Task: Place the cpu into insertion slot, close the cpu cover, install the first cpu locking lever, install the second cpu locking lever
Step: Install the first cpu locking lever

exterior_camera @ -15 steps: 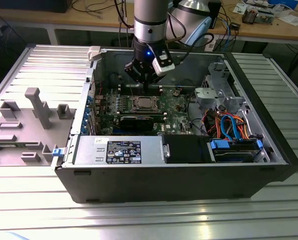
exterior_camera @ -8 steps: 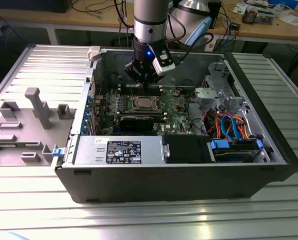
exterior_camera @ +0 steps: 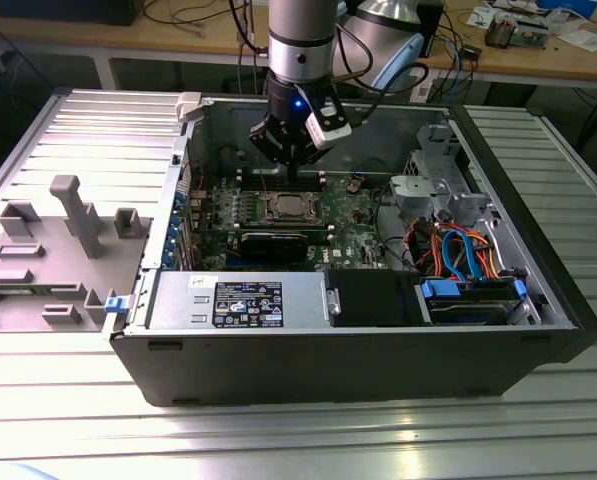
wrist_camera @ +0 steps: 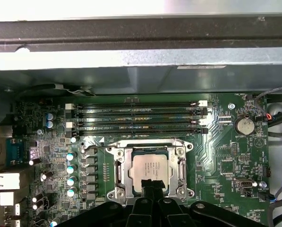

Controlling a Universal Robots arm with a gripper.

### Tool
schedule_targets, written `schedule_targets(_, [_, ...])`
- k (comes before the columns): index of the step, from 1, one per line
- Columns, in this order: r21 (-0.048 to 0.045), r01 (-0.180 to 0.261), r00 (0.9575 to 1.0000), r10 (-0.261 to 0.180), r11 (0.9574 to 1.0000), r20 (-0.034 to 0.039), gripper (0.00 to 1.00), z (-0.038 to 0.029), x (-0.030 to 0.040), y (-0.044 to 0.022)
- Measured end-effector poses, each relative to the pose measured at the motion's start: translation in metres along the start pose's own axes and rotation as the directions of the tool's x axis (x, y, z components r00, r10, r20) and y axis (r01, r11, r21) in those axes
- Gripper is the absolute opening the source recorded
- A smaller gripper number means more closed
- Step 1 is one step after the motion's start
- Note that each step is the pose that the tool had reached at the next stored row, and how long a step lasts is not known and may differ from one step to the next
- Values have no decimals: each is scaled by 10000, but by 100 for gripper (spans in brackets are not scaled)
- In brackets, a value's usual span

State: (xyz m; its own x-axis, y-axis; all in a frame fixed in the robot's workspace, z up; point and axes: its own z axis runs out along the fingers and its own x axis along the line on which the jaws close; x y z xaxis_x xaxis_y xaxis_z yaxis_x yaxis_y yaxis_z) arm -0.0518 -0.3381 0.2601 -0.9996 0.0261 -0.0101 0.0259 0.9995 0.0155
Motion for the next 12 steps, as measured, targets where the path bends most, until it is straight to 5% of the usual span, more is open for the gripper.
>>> schedule_targets(12, [0,80,10000,-80,10000,-1,11,-3,0,0])
